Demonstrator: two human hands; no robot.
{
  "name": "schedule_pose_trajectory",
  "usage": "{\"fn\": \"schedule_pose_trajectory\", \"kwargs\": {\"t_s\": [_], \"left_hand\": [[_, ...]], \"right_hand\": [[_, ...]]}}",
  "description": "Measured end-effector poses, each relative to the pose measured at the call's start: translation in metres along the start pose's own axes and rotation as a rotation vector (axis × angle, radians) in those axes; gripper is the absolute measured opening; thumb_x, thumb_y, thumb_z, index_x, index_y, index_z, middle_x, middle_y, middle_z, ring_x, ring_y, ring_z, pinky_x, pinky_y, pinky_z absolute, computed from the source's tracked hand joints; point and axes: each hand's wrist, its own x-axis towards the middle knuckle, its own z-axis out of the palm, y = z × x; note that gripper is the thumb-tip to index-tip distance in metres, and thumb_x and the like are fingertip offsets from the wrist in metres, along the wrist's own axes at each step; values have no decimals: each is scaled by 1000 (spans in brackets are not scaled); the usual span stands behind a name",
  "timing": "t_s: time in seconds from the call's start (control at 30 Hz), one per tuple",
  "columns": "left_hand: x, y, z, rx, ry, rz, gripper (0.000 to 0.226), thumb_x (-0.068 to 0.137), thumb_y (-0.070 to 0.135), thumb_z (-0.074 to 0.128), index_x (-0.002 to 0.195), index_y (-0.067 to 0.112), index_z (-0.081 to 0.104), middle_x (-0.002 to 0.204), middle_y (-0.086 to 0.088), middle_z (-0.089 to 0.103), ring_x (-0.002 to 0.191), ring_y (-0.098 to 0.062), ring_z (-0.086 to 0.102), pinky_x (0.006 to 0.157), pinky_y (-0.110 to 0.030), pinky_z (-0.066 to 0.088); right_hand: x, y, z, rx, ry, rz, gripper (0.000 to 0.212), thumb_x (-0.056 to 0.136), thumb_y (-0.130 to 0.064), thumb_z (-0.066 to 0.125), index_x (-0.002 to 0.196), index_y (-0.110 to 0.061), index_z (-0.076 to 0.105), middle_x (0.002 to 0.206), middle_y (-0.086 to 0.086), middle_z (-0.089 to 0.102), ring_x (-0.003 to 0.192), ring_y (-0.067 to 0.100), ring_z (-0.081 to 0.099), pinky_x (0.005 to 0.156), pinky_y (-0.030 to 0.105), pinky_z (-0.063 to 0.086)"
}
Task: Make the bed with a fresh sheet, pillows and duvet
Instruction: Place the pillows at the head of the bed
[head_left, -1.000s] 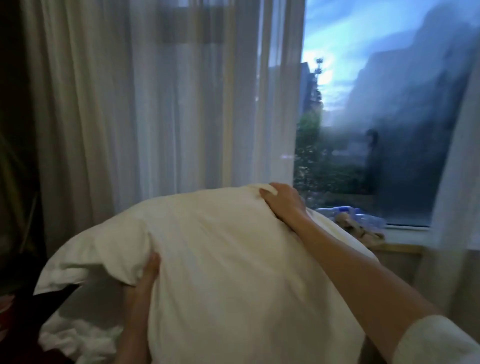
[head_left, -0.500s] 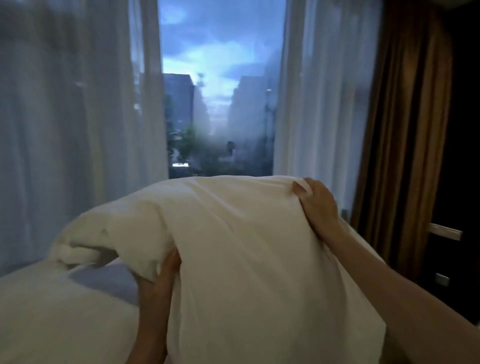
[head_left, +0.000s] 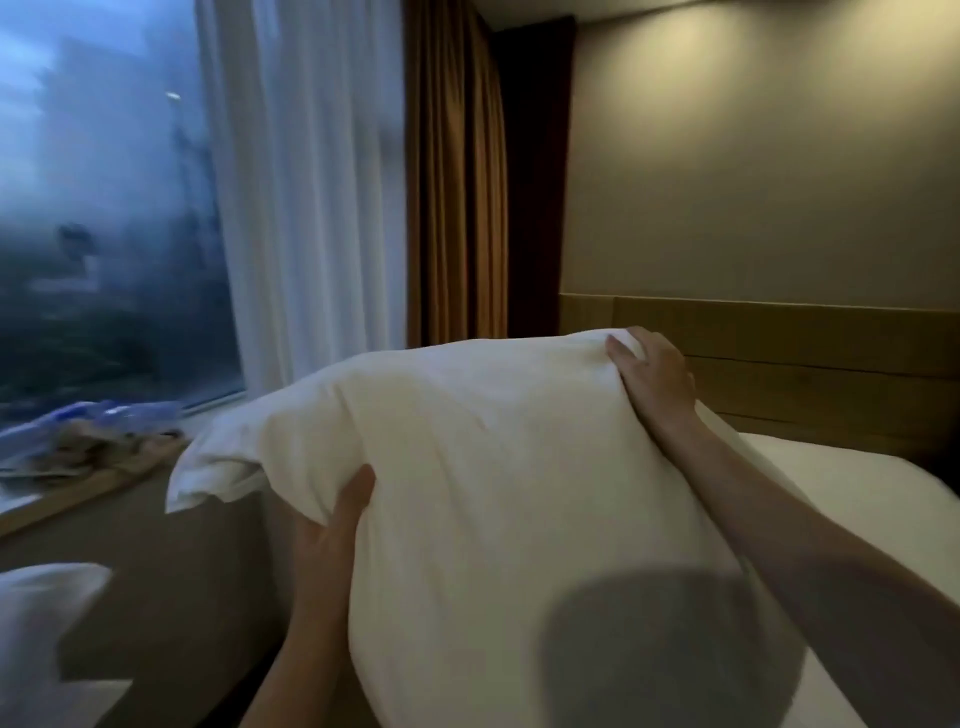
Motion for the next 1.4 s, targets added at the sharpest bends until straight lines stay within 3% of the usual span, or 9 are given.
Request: {"fn": "schedule_pose_trajectory", "kwargs": {"t_s": [0.07,0.17,0.27,0.37,0.57,0.77,0.97,1.27,1.4], "left_hand": [[1,-11,8,-23,-91,-9,92,67,58,68,141,14,38,136,-7,52,113,-16,53,87,-28,42],[10,-21,27,-52,-121,-202,70,86,48,60,145,21,32,132,-6,51,112,-28,51,86,-40,38],[29,-35,36,-14,-171,-265,72,86,47,58,148,27,26,141,-9,46,121,-32,49,93,-47,39],[46,-49,45,-38,-182,-238,80,80,52,61,148,33,23,144,-5,44,118,-28,49,95,-49,40],[97,-70,77,-30,-187,-213,66,90,36,58,146,33,24,142,-7,45,96,-18,47,83,-42,39],[171,-102,116,100,-128,-233,68,88,43,58,146,27,26,141,-11,46,119,-33,49,94,-49,41],[221,-124,137,126,-145,-206,66,90,40,57,146,28,25,127,1,47,106,-23,49,98,-48,40],[320,-166,173,99,-280,-111,68,90,39,55,148,31,22,142,2,41,110,-11,43,97,-39,38],[399,-208,199,70,-420,-74,76,82,42,55,149,24,24,144,-2,41,115,-11,48,84,-20,40]], "right_hand": [[-7,14,-8,-53,13,37,36,98,-38,46,124,-16,59,118,7,59,113,28,52,100,46,37],[-6,27,-14,-130,45,79,38,98,-39,45,125,-16,59,121,7,60,115,27,51,101,46,36],[7,32,-9,-216,59,87,38,99,-39,45,126,-16,58,123,6,59,117,25,50,101,43,33],[21,38,3,-272,58,76,37,99,-38,44,126,-17,58,125,4,59,119,24,48,100,40,31],[75,77,58,-289,20,60,37,99,-40,43,126,-19,59,126,3,60,118,24,50,100,42,34],[135,113,124,-205,2,86,39,99,-40,45,129,-18,57,127,5,60,117,25,52,101,46,41],[175,136,170,-171,-32,72,39,99,-39,46,127,-15,58,124,6,60,113,25,52,98,44,43],[238,165,234,-295,16,126,35,98,-39,45,118,-15,61,112,7,64,104,26,54,88,43,46],[262,176,267,-370,125,200,37,98,-40,46,123,-17,61,117,5,64,106,25,55,90,45,48]]}}
